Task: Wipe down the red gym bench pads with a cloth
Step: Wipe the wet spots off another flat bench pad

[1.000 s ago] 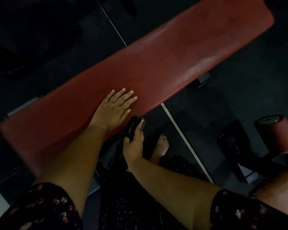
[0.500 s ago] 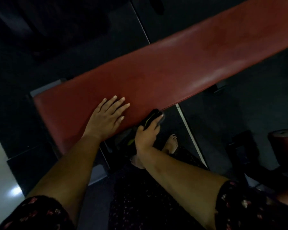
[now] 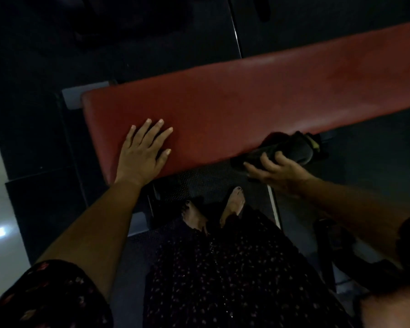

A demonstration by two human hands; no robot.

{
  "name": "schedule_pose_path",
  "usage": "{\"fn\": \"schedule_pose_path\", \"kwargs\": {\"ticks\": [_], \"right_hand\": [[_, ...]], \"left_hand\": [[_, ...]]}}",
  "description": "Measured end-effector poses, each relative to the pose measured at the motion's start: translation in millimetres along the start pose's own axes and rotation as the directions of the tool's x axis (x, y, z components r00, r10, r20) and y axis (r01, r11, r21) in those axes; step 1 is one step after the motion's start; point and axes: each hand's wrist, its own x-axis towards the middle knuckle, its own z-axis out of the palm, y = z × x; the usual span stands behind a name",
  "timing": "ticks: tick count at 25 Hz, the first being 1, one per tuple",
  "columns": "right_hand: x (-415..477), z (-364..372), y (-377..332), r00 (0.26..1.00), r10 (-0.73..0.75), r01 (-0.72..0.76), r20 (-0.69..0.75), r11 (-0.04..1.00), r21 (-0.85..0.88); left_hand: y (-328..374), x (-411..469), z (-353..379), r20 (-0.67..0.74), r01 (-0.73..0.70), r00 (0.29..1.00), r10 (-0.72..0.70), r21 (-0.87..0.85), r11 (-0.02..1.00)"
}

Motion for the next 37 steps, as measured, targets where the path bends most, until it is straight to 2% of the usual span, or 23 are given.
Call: {"fn": "schedule_pose_path", "kwargs": {"ticks": [3, 5, 8, 10, 11, 14, 17, 22, 24, 26, 29, 30, 32, 35, 37], "right_hand": [[17, 0, 16, 0.99, -0.133, 0.137, 0.037, 0.979, -0.15], [43, -12, 3, 0.977, -0.206, 0.194, -0.046, 0.961, -0.195], [86, -40, -20, 0.948, -0.248, 0.218, -0.198, 0.962, -0.165], [100, -54, -14, 0.942, -0.256, 0.215, -0.217, 0.957, -0.196], [98, -55, -8, 0.943, -0.265, 0.219, -0.2, 0.949, -0.226], [61, -29, 14, 0.922, -0.386, 0.36, -0.027, 0.882, -0.305], [63, -33, 31, 0.9, -0.432, 0.43, 0.059, 0.857, -0.283], [162, -94, -28, 0.896, -0.409, 0.393, -0.174, 0.912, -0.12], [180, -108, -44, 0.898, -0.372, 0.353, -0.234, 0.928, -0.12], [171, -101, -35, 0.886, -0.378, 0.337, -0.27, 0.923, -0.188], [131, -62, -5, 0.843, -0.5, 0.423, -0.198, 0.843, -0.332], [125, -53, 4, 0.816, -0.551, 0.462, -0.177, 0.804, -0.375], [134, -63, 8, 0.813, -0.559, 0.486, -0.163, 0.805, -0.339], [191, -111, -27, 0.794, -0.564, 0.474, -0.228, 0.808, -0.349], [223, -150, -52, 0.796, -0.582, 0.499, -0.166, 0.787, -0.363]], "left_hand": [[-2, -12, -1, -0.018, 0.093, 0.995, -0.093, -0.006, 0.996], [-4, -21, -1, -0.015, 0.13, 0.991, -0.13, -0.019, 0.991], [-10, -37, -3, -0.02, 0.163, 0.986, -0.163, -0.006, 0.987], [-15, -44, -6, 0.01, 0.166, 0.986, -0.166, -0.009, 0.986], [-17, -47, -8, 0.032, 0.158, 0.987, -0.158, -0.01, 0.987], [-28, -53, -13, 0.089, 0.156, 0.983, -0.158, 0.025, 0.987], [-32, -63, -12, 0.111, 0.259, 0.96, -0.258, 0.009, 0.966], [-19, -69, -6, 0.023, 0.38, 0.924, -0.381, -0.152, 0.912], [-17, -74, -6, -0.006, 0.47, 0.877, -0.48, -0.194, 0.861], [-9, -80, -8, -0.003, 0.586, 0.797, -0.604, -0.24, 0.774], [5, -78, -12, 0.107, 0.71, 0.667, -0.737, -0.392, 0.585], [11, -76, -13, 0.123, 0.733, 0.63, -0.767, -0.418, 0.536], [21, -75, -13, 0.135, 0.762, 0.576, -0.806, -0.446, 0.47], [25, -81, -13, 0.152, 0.756, 0.54, -0.828, -0.52, 0.398], [19, -88, -18, 0.158, 0.746, 0.48, -0.863, -0.591, 0.307]]}}
